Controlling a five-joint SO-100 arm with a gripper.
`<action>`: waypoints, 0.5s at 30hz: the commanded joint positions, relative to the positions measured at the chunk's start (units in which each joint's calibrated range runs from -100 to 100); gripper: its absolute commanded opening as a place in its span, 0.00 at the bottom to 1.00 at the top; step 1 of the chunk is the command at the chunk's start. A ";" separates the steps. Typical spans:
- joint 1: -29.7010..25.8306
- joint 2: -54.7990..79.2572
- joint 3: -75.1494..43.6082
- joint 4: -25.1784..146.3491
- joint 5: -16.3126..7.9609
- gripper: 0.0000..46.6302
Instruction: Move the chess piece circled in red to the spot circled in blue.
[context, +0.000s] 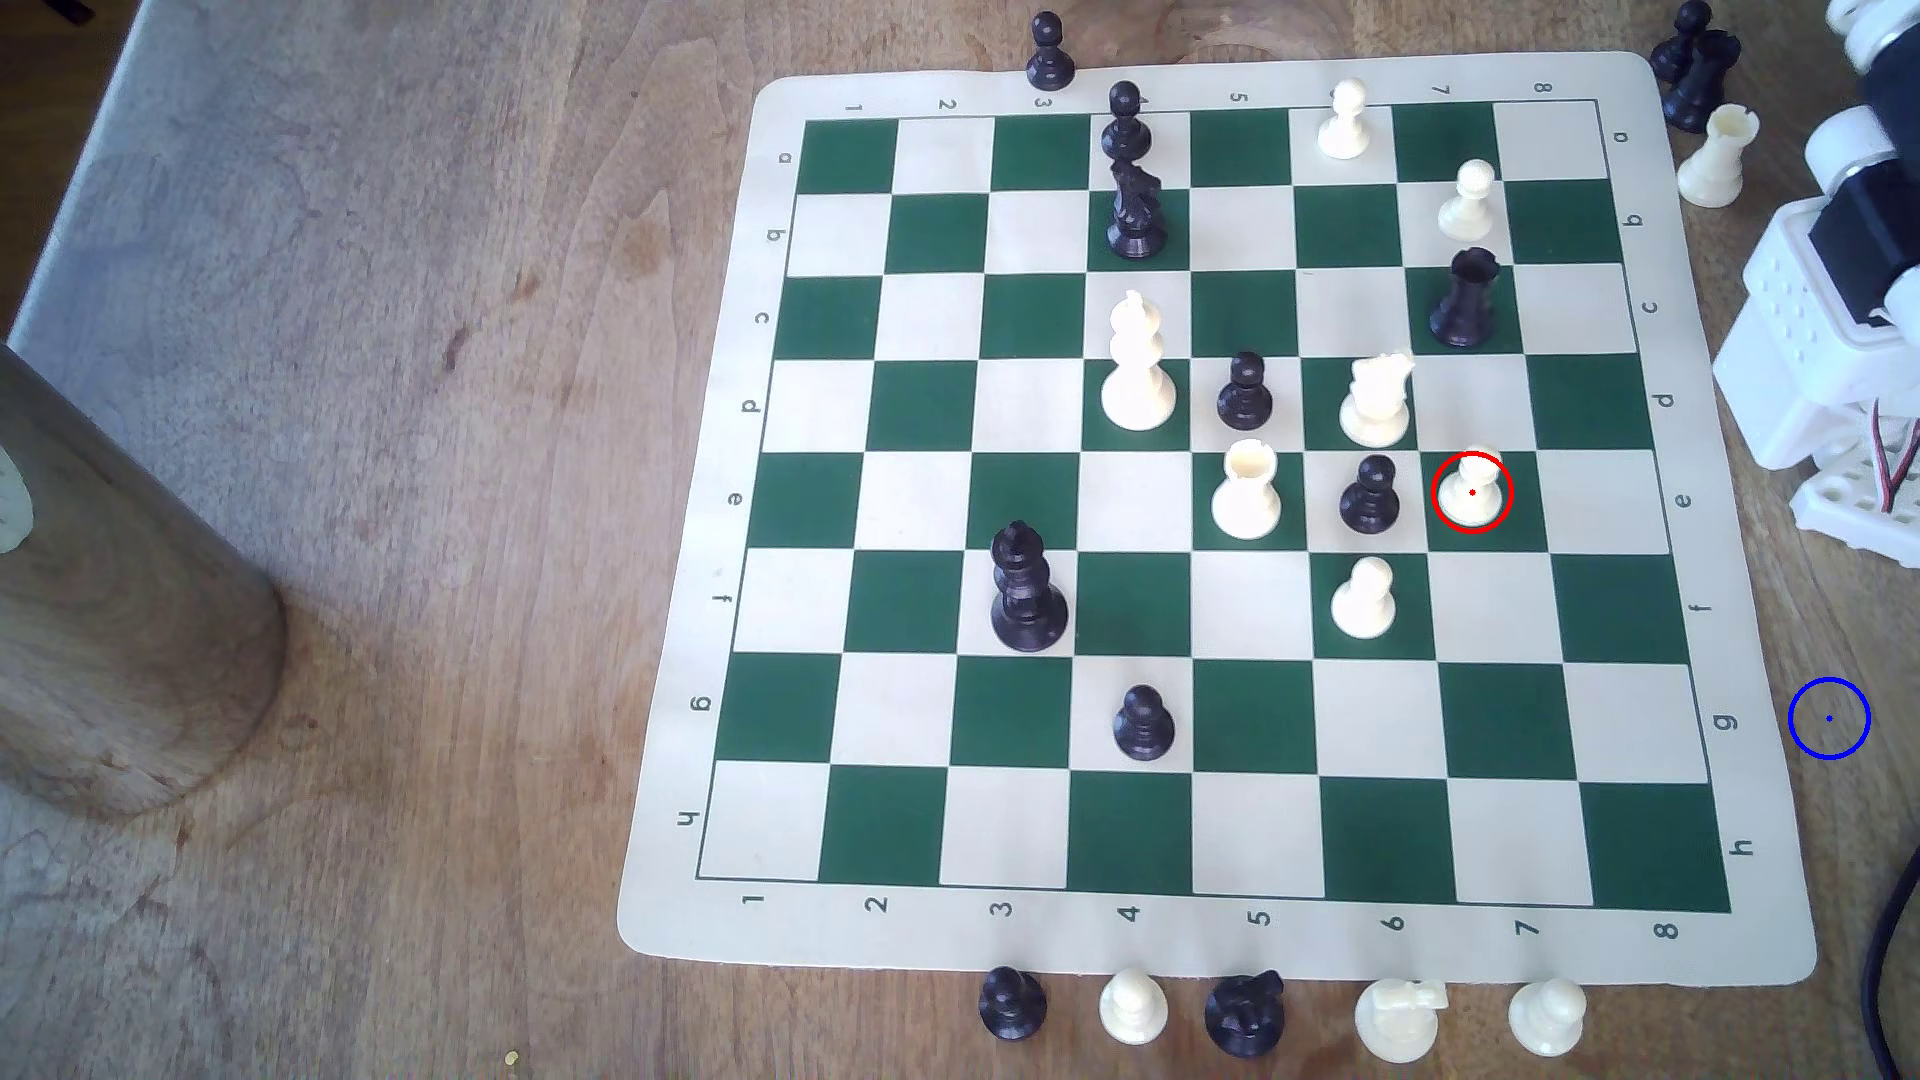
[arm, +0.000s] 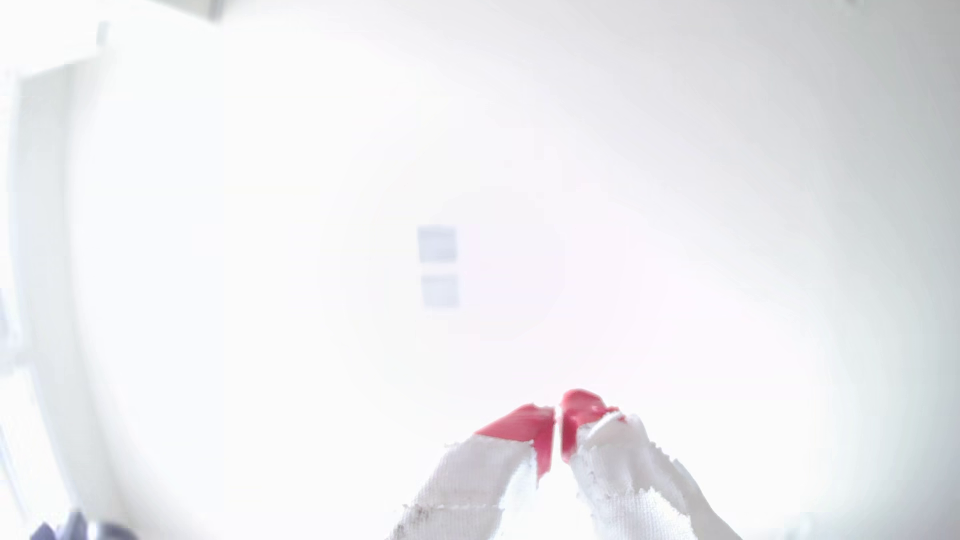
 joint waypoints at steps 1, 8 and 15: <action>0.14 0.22 -13.09 29.67 1.86 0.00; 5.77 0.14 -24.15 59.40 1.86 0.00; 7.96 0.14 -22.52 83.81 -0.49 0.00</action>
